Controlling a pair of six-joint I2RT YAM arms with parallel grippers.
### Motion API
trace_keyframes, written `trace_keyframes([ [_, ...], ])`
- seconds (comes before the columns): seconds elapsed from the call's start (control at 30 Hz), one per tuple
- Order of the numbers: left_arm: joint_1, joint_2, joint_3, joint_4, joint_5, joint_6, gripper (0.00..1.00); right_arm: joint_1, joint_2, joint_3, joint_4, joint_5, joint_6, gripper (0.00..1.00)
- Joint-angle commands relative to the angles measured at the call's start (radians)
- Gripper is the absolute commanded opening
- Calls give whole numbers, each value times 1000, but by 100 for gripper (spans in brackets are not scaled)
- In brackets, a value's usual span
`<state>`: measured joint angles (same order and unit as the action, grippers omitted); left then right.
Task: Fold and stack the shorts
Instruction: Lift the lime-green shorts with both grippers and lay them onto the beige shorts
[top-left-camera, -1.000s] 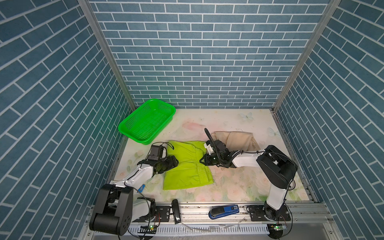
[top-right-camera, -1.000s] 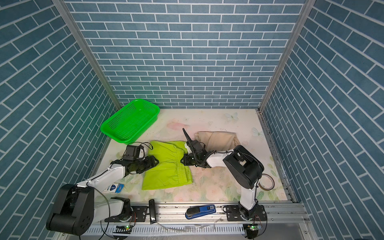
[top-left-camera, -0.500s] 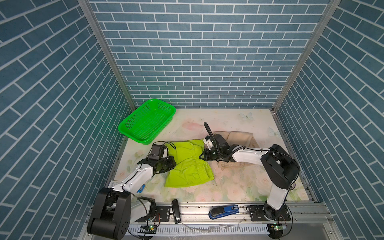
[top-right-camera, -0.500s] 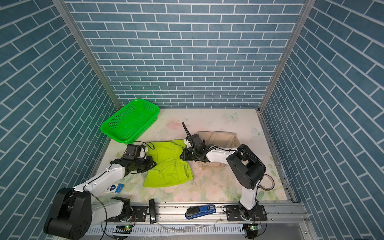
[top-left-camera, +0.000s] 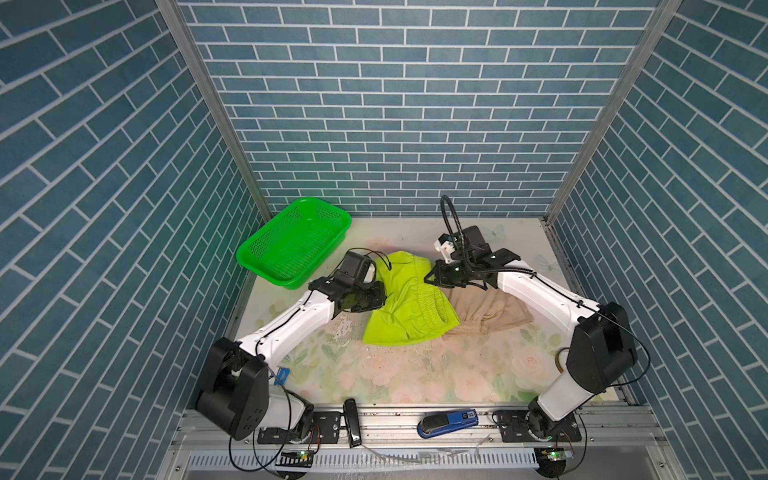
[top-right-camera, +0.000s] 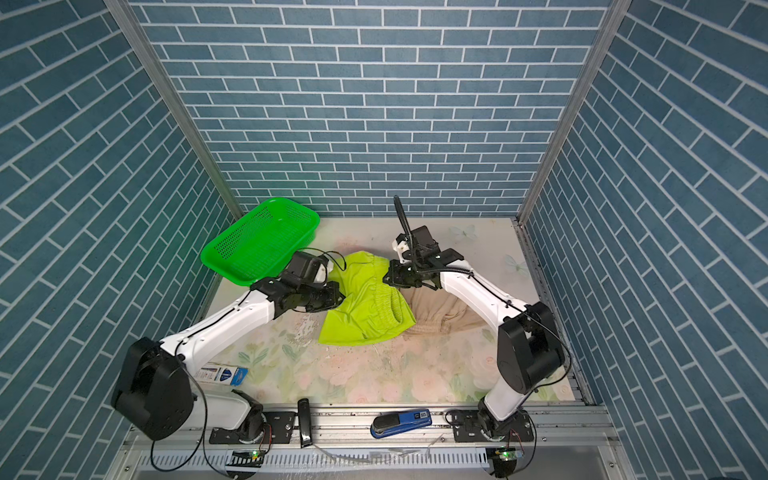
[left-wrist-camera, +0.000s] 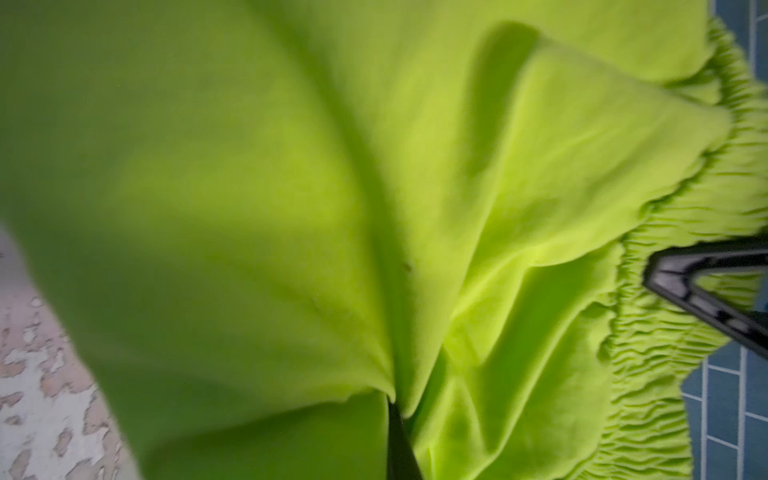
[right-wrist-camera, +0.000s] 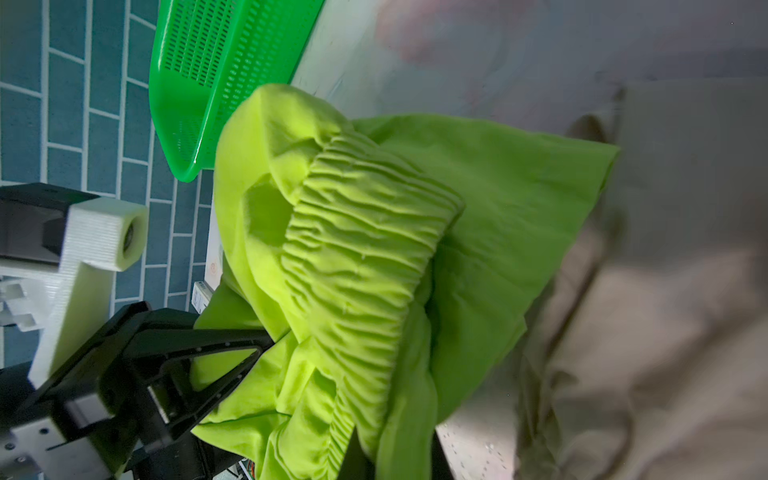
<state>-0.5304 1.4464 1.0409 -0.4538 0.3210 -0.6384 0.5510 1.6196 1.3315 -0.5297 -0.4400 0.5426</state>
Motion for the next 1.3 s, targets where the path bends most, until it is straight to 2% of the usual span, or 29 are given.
trace_keyframes([
  [0.0, -83, 93, 135, -78, -44, 1, 0, -87, -72, 53, -143, -19, -83, 0],
  [0.23, -205, 350, 445, -128, -43, 6, 0, -326, -120, 123, -295, -82, -192, 0],
  [0.43, -239, 488, 574, -97, -30, -2, 0, -493, -80, 112, -315, -118, -263, 0],
  [0.67, -252, 579, 575, 8, -35, -2, 0, -658, 29, 42, -184, -177, -298, 0],
  [0.8, -254, 623, 535, 84, -20, -18, 0, -679, 122, 26, -103, -220, -347, 0],
  [0.9, -265, 652, 485, 188, -16, -37, 0, -681, 180, 8, -16, -203, -358, 0],
  [0.93, -265, 666, 481, 207, -3, -41, 6, -683, 201, 10, 0, -198, -363, 0],
  [0.97, -266, 678, 482, 206, 1, -49, 12, -683, 223, 24, -4, -200, -377, 4],
  [1.0, -266, 685, 482, 205, 2, -53, 18, -683, 238, 38, -13, -196, -384, 14],
  [1.07, -266, 675, 473, 188, -17, -51, 37, -683, 246, 70, -40, -185, -392, 37],
  [1.13, -263, 633, 455, 175, -51, -38, 64, -683, 214, 71, -46, -145, -384, 52],
  [1.17, -257, 605, 453, 153, -66, -22, 74, -681, 188, 70, -58, -107, -382, 56],
  [1.2, -252, 582, 458, 128, -76, -7, 90, -681, 164, 69, -72, -79, -383, 60],
  [1.23, -245, 554, 469, 93, -96, 11, 99, -679, 136, 67, -89, -49, -382, 63],
  [1.27, -239, 525, 479, 51, -124, 23, 100, -677, 100, 65, -104, -20, -380, 65],
])
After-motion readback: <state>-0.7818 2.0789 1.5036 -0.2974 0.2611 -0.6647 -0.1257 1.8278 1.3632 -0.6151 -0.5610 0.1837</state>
